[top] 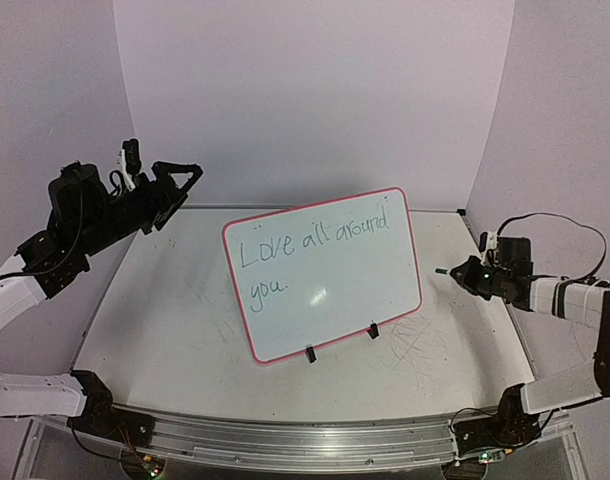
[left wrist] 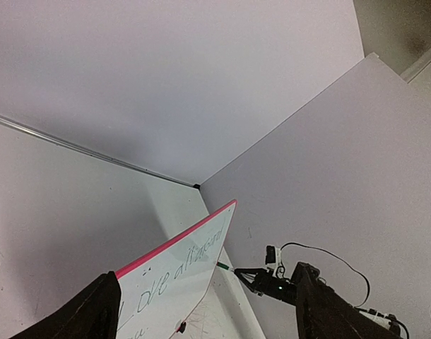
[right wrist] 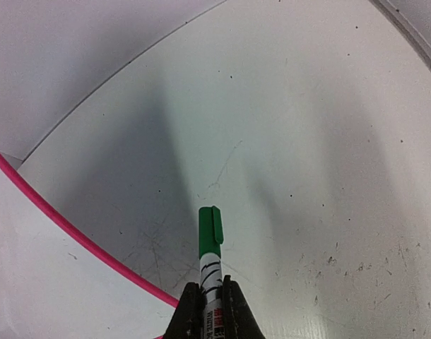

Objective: Write a sentence on the whiteboard
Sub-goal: Put down the whiteboard marker at the center of the board.

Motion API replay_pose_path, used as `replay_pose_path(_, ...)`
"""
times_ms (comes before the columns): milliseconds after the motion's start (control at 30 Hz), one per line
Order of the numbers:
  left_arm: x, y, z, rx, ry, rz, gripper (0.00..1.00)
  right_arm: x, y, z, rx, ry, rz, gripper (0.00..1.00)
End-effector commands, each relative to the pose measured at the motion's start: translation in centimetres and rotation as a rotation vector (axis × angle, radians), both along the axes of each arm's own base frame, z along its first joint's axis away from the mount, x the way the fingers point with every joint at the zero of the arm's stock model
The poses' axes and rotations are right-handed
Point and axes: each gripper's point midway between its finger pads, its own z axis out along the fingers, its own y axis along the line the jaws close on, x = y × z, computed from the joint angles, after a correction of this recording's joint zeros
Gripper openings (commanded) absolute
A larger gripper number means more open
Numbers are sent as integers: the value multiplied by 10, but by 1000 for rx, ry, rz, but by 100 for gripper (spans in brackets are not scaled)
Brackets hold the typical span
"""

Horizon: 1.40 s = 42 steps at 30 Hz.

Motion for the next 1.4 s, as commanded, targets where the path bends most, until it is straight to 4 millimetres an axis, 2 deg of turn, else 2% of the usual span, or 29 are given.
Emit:
replay_pose_path(0, -7, 2, 18, -26, -42, -13, 87, 7, 7, -10, 51, -62, 37, 0)
replay_pose_path(200, -6, 2, 19, -23, -45, -12, 87, -4, 0, -47, 59, -26, -20, 3)
replay_pose_path(367, -5, 1, 20, -20, -47, -15, 87, -8, -11, -54, 54, -9, -99, 10)
replay_pose_path(533, -5, 0, 21, -16, -50, -15, 87, -18, -20, -66, 31, 85, -153, 23)
replay_pose_path(667, -4, 2, 24, -12, -62, -6, 87, -25, -25, -61, 21, 103, -181, 33)
replay_pose_path(800, -2, 1, 33, 35, -89, -3, 87, -32, -40, -37, -62, 105, -233, 44)
replay_pose_path(867, -1, 4, 42, 73, -114, 12, 87, -34, -46, -9, -94, 48, -249, 57)
replay_pose_path(933, -2, 9, 56, 108, -154, 37, 88, -36, -52, 23, -132, -4, -263, 76)
replay_pose_path(1033, -4, 21, 78, 174, -227, 90, 88, -37, -52, 95, -162, -153, -237, 96)
replay_pose_path(1133, -11, 37, 109, 216, -321, 155, 92, -45, -41, 176, -174, -343, -160, 98)
replay_pose_path(1233, -21, 54, 139, 234, -410, 219, 98, -62, -30, 266, -196, -535, -97, 98)
replay_pose_path(1367, -34, 76, 171, 251, -497, 307, 99, -89, -24, 349, -224, -716, -60, 98)
